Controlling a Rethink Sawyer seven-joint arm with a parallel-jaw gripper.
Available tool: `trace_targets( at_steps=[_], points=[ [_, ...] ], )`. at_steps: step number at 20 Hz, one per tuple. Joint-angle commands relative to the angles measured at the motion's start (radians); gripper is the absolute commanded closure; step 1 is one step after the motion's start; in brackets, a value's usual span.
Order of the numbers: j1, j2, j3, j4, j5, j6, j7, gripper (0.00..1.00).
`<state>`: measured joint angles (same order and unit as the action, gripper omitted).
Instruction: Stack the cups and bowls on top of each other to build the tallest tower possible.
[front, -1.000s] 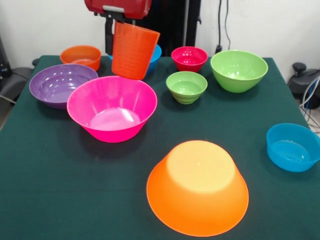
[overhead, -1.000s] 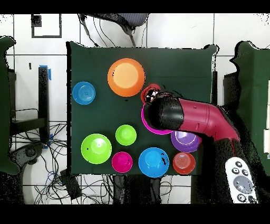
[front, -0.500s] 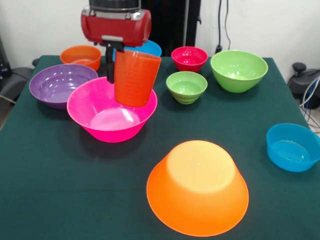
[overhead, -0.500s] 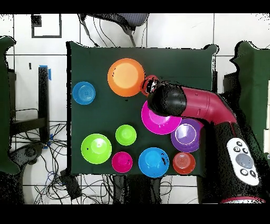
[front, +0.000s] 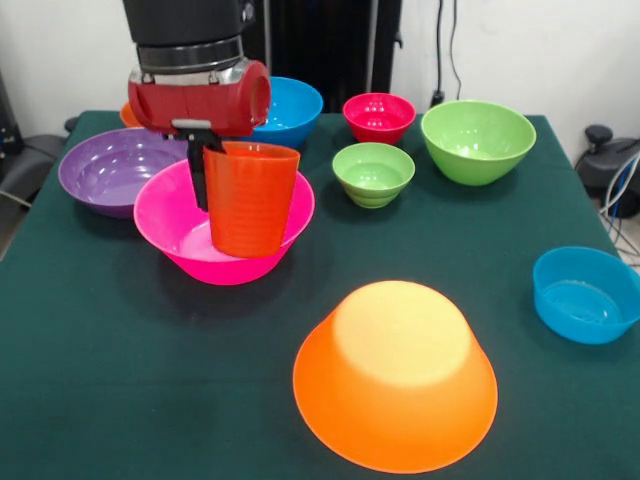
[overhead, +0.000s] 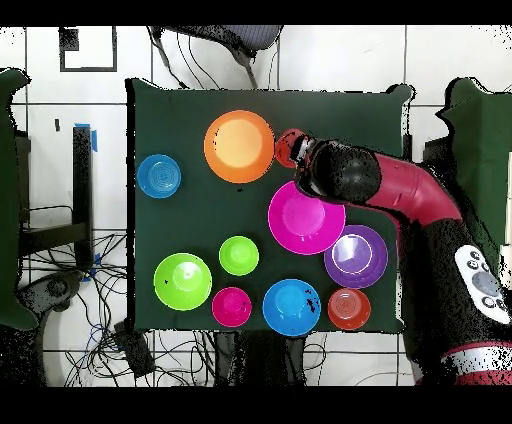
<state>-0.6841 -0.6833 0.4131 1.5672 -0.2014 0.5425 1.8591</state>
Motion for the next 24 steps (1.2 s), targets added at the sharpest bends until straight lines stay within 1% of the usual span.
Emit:
trace_targets(
  at_steps=[1,4,6,11,14,16,20,24],
  points=[
    [-0.006,0.076,0.161,-0.063,0.040,0.015,-0.073,1.00],
    [-0.012,0.087,0.193,-0.069,0.077,0.027,-0.044,1.00],
    [-0.008,0.090,0.200,-0.081,0.087,0.036,-0.034,1.00],
    [0.018,0.105,0.192,-0.127,0.082,0.047,-0.032,1.00],
    [0.036,0.113,0.182,-0.148,0.073,0.102,-0.049,1.00],
    [0.040,0.122,0.187,-0.164,0.083,0.125,-0.049,1.00],
    [0.085,0.163,0.144,-0.241,0.073,0.151,-0.020,1.00],
    [0.116,0.198,0.121,-0.294,0.067,0.157,-0.001,1.00]
  ],
)
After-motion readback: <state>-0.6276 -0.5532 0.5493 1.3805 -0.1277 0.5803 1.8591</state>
